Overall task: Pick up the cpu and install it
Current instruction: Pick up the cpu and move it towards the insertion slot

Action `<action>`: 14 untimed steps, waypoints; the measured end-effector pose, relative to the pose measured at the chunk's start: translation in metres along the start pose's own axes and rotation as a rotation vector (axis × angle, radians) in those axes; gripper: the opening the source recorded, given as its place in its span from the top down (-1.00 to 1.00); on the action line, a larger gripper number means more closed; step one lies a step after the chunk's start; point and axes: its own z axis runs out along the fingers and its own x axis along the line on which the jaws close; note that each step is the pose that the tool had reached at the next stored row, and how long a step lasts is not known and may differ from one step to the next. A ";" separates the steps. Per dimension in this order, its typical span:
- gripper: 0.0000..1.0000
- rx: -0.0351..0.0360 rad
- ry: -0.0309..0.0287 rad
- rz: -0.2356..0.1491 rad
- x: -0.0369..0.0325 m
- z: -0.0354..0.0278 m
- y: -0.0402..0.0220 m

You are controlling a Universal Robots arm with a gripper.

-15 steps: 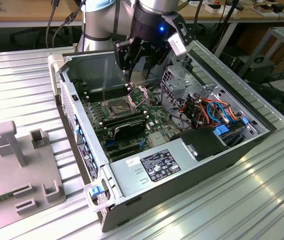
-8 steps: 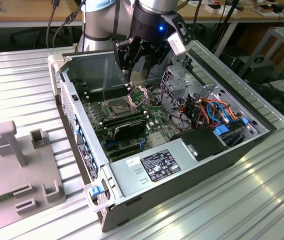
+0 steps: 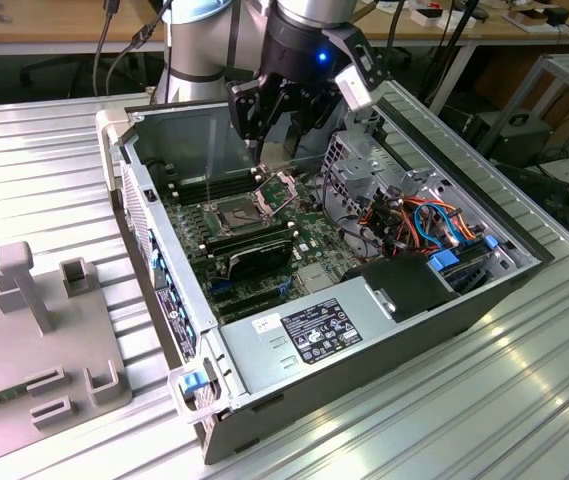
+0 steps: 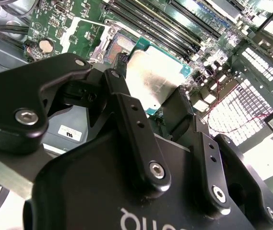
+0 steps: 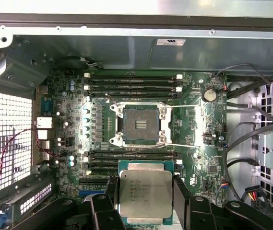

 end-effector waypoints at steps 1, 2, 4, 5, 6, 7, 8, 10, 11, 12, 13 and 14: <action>-0.09 0.0000 0.0000 0.000 0.0000 0.0001 0.0000; -0.09 0.0000 0.0000 0.000 0.0000 0.0002 0.0000; -0.09 0.0000 0.0000 0.000 0.0000 0.0007 0.0001; -0.09 -0.0001 0.0000 0.000 0.0000 0.0014 0.0000; -0.09 0.0000 0.0000 0.000 0.0000 0.0019 0.0000; -0.09 -0.0001 0.0000 0.000 0.0000 0.0026 -0.0001; -0.09 -0.0001 0.0000 0.000 0.0000 0.0032 -0.0001; -0.09 0.0000 0.0000 0.000 -0.0001 0.0061 -0.0002; -0.09 0.0000 0.0000 0.000 -0.0001 0.0071 -0.0001; -0.09 -0.0001 0.0000 0.000 -0.0001 0.0085 -0.0001; -0.09 -0.0001 0.0000 0.000 -0.0001 0.0097 0.0000; -0.09 0.0000 0.0000 0.000 -0.0001 0.0108 0.0000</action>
